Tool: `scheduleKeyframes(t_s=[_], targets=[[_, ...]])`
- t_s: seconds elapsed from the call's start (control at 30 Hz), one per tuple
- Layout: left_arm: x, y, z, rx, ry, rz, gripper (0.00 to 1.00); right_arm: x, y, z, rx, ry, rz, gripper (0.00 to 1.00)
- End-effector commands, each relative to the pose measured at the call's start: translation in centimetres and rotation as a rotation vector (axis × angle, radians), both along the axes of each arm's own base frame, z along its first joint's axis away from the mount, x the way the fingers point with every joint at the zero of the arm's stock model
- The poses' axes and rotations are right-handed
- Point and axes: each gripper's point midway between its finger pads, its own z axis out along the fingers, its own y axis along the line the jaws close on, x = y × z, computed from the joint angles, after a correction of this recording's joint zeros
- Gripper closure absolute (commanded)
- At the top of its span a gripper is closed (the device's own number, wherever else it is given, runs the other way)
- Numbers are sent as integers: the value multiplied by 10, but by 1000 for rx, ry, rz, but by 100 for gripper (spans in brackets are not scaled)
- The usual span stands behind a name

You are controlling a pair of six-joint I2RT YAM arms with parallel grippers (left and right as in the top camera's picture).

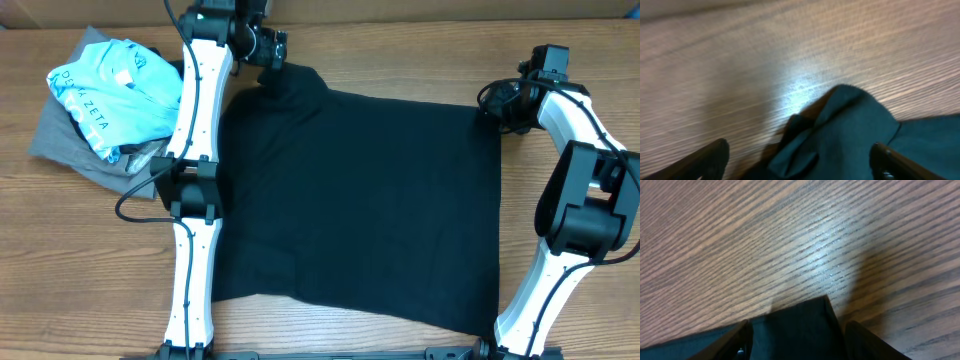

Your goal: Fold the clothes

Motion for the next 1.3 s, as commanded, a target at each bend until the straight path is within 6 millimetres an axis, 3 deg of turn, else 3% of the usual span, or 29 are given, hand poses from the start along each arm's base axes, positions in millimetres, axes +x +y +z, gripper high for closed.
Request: scheduleKeyframes(t_s=[0.0,0.1,0.2,0.3,0.37,0.47,0.57,0.77,0.87,1.0,1.27], targets=[[-5,-14,-33,-15,57,-44,16,0,-2,-3,-7,2,0,38],[-4,-14,-38,-17,62,-40,28,0,-2,-4,-8,3,-1,41],[-1,-17,-35,-46,56,-17,54,-1,-2,-4,-7,5,-1,44],[1,-26,-28,-121,48,-17,85,-1,-1,-5,-3,6,-7,55],[3,-30,-22,-164,38,-33,96,-1,-1,-5,-3,6,-7,63],[8,-24,-9,-201,18,-12,96,-1,-2,-5,-2,9,-8,83],[12,-14,8,-210,-18,6,96,-1,-4,-1,-2,7,-12,95],[9,-7,59,-233,-91,9,96,-3,-9,24,5,-21,-21,96],[-1,-6,74,-220,-91,-4,96,-10,-11,37,6,-15,-27,96],[-18,3,77,-160,-43,17,96,-21,-12,55,8,-6,-34,96],[-56,19,58,-16,106,31,96,-43,-6,82,15,25,-35,96]])
